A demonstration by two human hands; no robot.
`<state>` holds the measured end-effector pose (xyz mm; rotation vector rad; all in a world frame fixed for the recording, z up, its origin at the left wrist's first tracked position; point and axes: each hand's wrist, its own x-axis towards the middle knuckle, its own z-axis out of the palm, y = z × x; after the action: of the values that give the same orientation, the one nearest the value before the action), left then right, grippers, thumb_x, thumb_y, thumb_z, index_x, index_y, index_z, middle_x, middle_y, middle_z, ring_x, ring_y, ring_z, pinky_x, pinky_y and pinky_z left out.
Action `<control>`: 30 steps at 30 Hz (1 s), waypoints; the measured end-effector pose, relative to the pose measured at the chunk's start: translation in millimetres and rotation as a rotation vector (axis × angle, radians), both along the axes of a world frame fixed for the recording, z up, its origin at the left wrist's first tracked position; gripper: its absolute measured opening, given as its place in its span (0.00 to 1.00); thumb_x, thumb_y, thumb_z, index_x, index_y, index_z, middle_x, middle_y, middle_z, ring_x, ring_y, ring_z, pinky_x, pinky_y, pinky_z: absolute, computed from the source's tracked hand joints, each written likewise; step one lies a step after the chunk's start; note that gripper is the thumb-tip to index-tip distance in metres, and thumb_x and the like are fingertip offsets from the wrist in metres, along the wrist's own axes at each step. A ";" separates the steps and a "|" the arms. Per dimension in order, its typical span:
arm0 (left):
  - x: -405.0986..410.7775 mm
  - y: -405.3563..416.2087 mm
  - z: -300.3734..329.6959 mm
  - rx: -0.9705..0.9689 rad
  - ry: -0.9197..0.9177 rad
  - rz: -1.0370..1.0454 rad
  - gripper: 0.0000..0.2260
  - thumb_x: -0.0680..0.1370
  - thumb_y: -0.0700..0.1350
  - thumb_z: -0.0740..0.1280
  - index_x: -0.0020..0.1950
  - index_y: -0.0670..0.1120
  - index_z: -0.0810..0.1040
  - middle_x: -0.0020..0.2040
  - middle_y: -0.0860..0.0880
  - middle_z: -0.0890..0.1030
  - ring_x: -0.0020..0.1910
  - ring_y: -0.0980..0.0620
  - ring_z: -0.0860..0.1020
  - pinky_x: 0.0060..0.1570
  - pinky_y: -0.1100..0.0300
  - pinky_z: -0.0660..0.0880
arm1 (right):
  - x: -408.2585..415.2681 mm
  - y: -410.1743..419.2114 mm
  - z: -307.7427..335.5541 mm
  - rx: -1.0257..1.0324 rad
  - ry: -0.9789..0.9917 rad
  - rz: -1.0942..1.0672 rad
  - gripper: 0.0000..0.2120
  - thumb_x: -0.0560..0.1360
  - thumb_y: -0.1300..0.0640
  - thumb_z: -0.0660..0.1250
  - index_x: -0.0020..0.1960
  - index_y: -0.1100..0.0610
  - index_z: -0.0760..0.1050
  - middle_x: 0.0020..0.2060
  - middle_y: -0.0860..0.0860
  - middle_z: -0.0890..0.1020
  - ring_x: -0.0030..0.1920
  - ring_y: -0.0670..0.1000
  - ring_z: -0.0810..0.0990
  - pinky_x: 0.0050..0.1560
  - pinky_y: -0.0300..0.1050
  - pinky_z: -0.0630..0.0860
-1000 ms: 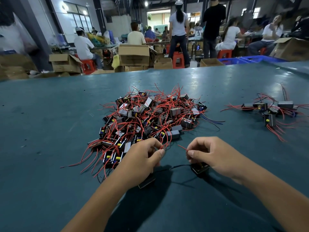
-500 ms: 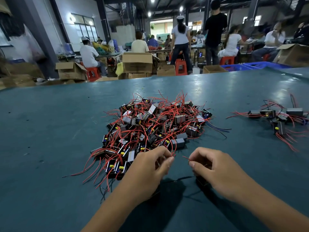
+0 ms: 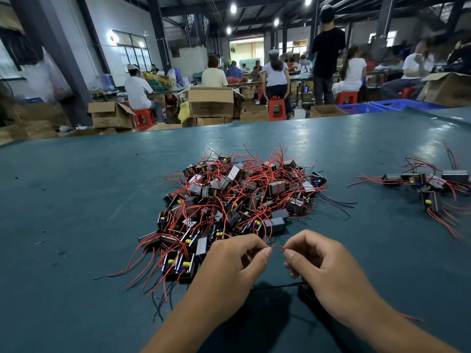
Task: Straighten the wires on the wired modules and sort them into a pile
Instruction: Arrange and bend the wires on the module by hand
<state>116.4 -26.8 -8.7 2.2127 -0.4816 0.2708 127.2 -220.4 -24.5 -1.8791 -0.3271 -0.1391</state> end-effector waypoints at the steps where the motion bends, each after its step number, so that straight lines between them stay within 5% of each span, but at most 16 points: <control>1: 0.7 0.9 0.0 -0.020 0.011 0.001 0.08 0.82 0.52 0.66 0.43 0.55 0.78 0.32 0.52 0.79 0.29 0.52 0.76 0.33 0.50 0.75 | 0.1 0.3 0.0 0.017 0.006 -0.007 0.07 0.77 0.58 0.69 0.43 0.47 0.78 0.36 0.50 0.84 0.36 0.49 0.83 0.41 0.50 0.80; 6: 2.4 2.2 -0.7 -0.045 0.063 -0.018 0.07 0.81 0.51 0.66 0.44 0.56 0.79 0.35 0.52 0.81 0.29 0.53 0.79 0.35 0.49 0.79 | 1.4 1.1 1.3 0.036 0.001 0.002 0.08 0.77 0.59 0.69 0.43 0.46 0.78 0.36 0.50 0.84 0.35 0.49 0.81 0.41 0.49 0.78; 11: 7.4 11.3 4.6 -0.069 0.178 -0.047 0.06 0.81 0.44 0.66 0.48 0.54 0.80 0.39 0.51 0.83 0.31 0.54 0.80 0.34 0.60 0.77 | 1.8 2.8 -1.5 0.029 -0.010 -0.018 0.07 0.76 0.57 0.69 0.43 0.46 0.78 0.34 0.49 0.82 0.30 0.42 0.73 0.34 0.40 0.69; 16: 14.9 38.4 20.3 -0.263 0.211 -0.004 0.06 0.81 0.38 0.66 0.52 0.47 0.81 0.43 0.48 0.86 0.35 0.52 0.82 0.34 0.60 0.77 | 0.3 4.4 -0.9 0.030 0.004 -0.026 0.08 0.76 0.58 0.69 0.43 0.45 0.78 0.34 0.49 0.83 0.33 0.48 0.77 0.39 0.55 0.77; 22: 13.7 43.9 24.6 -0.464 0.211 -0.017 0.08 0.81 0.33 0.64 0.50 0.42 0.82 0.40 0.45 0.84 0.32 0.50 0.78 0.31 0.61 0.74 | 0.1 4.0 -1.1 0.050 0.016 -0.019 0.10 0.77 0.60 0.69 0.42 0.46 0.78 0.34 0.51 0.83 0.33 0.53 0.80 0.38 0.51 0.79; 26: 7.3 28.4 20.0 -0.297 0.240 -0.109 0.03 0.78 0.42 0.72 0.50 0.49 0.83 0.40 0.51 0.84 0.34 0.54 0.79 0.35 0.60 0.77 | 0.4 4.1 -2.8 0.082 0.054 0.000 0.10 0.77 0.61 0.69 0.42 0.48 0.78 0.34 0.53 0.82 0.32 0.48 0.79 0.34 0.44 0.79; 30: 4.4 10.1 8.7 -0.043 0.151 -0.108 0.04 0.77 0.51 0.73 0.49 0.53 0.81 0.38 0.62 0.81 0.34 0.59 0.77 0.37 0.63 0.76 | 0.3 3.3 -2.3 0.081 0.045 0.011 0.08 0.77 0.61 0.68 0.42 0.49 0.78 0.33 0.53 0.81 0.32 0.49 0.79 0.34 0.49 0.80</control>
<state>120.8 -16.7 0.0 2.1384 -0.5050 0.0557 127.5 -217.0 -26.8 -1.7978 -0.2964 -0.1007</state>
